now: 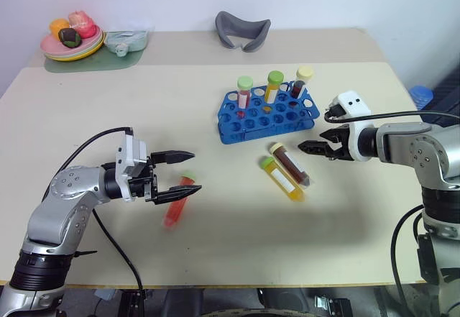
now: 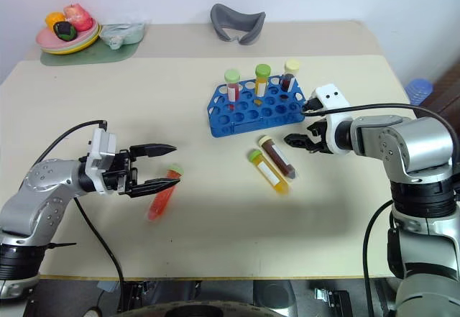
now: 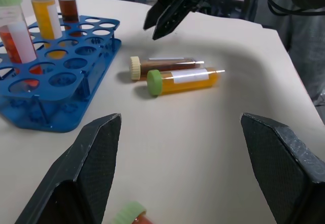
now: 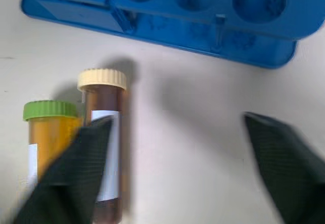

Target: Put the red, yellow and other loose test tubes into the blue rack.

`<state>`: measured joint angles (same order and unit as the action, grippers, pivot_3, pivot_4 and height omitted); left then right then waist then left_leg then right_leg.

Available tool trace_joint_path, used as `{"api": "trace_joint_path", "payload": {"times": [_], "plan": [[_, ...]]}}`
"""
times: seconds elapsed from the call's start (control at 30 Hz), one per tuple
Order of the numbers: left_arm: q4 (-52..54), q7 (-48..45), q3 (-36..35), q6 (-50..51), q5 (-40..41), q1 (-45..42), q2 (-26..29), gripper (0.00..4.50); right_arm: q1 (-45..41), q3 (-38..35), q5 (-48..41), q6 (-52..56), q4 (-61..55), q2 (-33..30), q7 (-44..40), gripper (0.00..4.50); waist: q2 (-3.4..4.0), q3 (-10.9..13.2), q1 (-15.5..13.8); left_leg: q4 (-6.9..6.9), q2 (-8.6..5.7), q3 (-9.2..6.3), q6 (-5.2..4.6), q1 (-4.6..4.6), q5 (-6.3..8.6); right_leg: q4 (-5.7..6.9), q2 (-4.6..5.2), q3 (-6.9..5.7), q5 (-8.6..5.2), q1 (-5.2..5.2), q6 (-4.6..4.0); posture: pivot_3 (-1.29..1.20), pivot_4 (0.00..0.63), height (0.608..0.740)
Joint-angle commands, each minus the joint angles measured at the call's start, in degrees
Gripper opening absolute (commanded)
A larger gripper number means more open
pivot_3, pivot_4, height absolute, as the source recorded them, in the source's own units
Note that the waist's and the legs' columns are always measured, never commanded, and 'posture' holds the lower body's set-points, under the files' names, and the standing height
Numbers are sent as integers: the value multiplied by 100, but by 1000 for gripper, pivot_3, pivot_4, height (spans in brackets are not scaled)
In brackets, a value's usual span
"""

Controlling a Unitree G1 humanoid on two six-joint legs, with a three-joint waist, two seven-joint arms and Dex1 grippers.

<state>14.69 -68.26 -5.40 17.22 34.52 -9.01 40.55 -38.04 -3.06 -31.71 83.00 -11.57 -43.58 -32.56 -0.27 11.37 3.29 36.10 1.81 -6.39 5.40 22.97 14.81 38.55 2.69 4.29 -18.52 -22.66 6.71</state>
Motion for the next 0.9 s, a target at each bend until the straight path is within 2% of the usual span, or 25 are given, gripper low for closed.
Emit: {"api": "trace_joint_path", "payload": {"times": [0.03, 0.3, 0.67, 0.9], "plan": [[145, 9, -134, 49, 143, 8, 47, 3838, -218, -275, -260, 413, -249, 139, -17, 4474, 0, 0, -1, 0, 0, 0, 0, 0, 0, 0, 0, 0, 0, 0, 0, 0, 150, 740], [184, 12, -135, 92, 176, 18, 56, 3838, -91, -196, -444, 940, -694, 487, 157, 4474, 0, 0, -22, 1, -1, -2, 0, 2, 0, 0, 0, -1, 0, 0, 0, 0, 150, 740], [252, 34, -153, 138, 190, 60, 91, 3838, 65, -18, -183, 930, -744, 1289, 881, 4474, 0, 0, -17, 0, 0, -2, 0, 2, 0, 0, 0, -1, 0, -1, 0, 0, 150, 740], [322, 56, -208, 129, 189, 154, 149, 3838, 98, 233, 85, 669, -621, 1410, 1103, 4474, 0, 0, -8, 0, -1, -3, 0, 2, 0, 0, 1, -1, 0, -1, 0, 0, 150, 740]]}}
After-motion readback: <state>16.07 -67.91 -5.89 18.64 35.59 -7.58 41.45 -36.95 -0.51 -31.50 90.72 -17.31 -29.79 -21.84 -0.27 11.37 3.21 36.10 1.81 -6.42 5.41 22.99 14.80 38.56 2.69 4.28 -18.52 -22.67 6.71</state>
